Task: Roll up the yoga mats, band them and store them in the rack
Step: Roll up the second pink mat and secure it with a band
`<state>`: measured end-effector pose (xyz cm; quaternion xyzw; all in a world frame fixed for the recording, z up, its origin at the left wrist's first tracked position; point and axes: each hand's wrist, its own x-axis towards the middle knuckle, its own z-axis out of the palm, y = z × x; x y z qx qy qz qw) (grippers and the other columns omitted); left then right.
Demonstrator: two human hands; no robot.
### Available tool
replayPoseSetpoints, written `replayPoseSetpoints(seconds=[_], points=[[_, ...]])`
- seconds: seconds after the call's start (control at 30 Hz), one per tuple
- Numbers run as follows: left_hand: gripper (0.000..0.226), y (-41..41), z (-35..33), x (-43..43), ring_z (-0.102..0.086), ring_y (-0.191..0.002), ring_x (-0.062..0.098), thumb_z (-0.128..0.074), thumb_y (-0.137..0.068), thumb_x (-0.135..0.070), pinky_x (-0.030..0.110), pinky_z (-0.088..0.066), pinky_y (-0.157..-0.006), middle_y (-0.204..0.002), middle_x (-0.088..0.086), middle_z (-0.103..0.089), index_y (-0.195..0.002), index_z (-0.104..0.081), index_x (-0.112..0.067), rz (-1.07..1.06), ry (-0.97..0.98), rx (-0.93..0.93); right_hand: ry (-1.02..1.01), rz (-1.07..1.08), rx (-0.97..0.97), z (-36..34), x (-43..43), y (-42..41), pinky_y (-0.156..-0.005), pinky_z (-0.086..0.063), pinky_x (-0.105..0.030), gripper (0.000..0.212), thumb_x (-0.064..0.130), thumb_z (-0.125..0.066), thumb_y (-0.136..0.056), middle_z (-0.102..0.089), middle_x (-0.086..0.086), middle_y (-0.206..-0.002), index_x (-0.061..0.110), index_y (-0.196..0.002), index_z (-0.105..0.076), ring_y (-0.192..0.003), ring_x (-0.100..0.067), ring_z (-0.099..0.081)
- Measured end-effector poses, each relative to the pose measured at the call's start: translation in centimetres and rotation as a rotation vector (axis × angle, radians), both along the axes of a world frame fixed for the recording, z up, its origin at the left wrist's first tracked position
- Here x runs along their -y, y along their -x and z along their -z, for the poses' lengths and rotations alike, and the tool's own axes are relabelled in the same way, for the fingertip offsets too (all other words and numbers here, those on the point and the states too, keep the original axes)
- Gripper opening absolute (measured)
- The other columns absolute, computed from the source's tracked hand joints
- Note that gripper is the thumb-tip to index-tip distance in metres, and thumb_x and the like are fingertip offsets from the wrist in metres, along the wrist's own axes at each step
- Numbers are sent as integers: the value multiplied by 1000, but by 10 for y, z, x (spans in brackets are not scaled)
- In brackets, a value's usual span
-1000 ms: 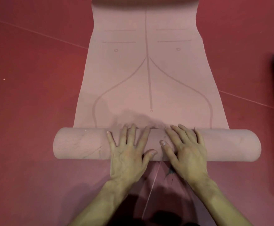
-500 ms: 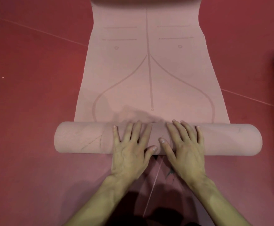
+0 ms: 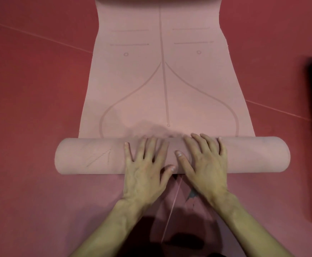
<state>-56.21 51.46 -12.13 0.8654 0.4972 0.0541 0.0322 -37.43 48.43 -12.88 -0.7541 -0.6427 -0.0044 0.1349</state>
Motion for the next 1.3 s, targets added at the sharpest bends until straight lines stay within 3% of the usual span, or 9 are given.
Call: replayPoseSetpoints(seconds=[0.1, 0.3, 0.5, 0.63, 0.8, 0.93, 1.13, 1.3], points=[[67, -6, 4, 0, -29, -155, 30, -38, -102, -57, 72, -11, -121, -164, 6, -38, -159, -39, -23, 66, -27, 8, 29, -15, -3, -4, -24, -5, -120, -25, -61, 60, 59, -38, -100, -68, -2, -135, 22, -137, -66, -129, -27, -56], [60, -11, 6, -23, -39, -149, 31, -32, -103, -56, 75, -13, -118, -158, 4, -47, -155, -47, -28, -162, -16, 28, 67, -25, 18, -4, -33, -7, -121, -23, -59, 66, 64, -27, -103, -69, 0, -134, 23, -138, -66, -127, -25, -58], [55, -13, 6, -28, -42, -146, 30, -33, -106, -56, 77, -13, -116, -150, 1, -53, -151, -50, -30, -193, -21, -2, 56, 32, 1, -9, -18, 7, -124, -10, -65, 63, 56, -34, -104, -51, -6, -155, 17, -149, -54, -150, -30, -37], [56, -18, 3, -39, -41, -146, 33, -31, -105, -54, 78, -13, -116, -150, 4, -54, -152, -50, -28, -218, 16, 17, -22, 25, -3, 0, 8, 27, -124, -15, -66, 61, 49, -50, -102, -45, -10, -160, 14, -153, -50, -153, -33, -33], [62, -9, 7, -20, -29, -154, 32, -30, -104, -54, 74, -16, -119, -165, 7, -37, -159, -39, -26, -129, -29, 7, 29, 12, -1, -3, -16, 16, -125, -15, -62, 62, 54, -42, -103, -47, -8, -160, 17, -152, -51, -153, -31, -34], [58, -11, 8, -34, -30, -154, 29, -30, -104, -49, 73, -16, -120, -163, 3, -39, -158, -41, -31, -151, -19, 12, 95, -13, -48, -8, -32, 9, -126, -12, -61, 65, 59, -36, -103, -43, -7, -162, 20, -154, -48, -154, -29, -30], [56, -17, 8, -39, -33, -152, 29, -29, -105, -48, 74, -18, -118, -161, 3, -43, -156, -42, -31, -180, -26, 1, 82, 173, -6, -17, -18, 20, -114, -24, -75, 59, 49, -59, -98, -43, -14, -160, 20, -149, -51, -153, -40, -28], [56, -19, 2, -49, -36, -151, 31, -32, -102, -49, 76, -20, -116, -158, 7, -47, -152, -49, -28, -175, -19, 21, 142, 121, -17, -19, -29, 15, -110, -23, -80, 53, 49, -47, -104, -44, -16, -158, 20, -148, -51, -152, -44, -28]])
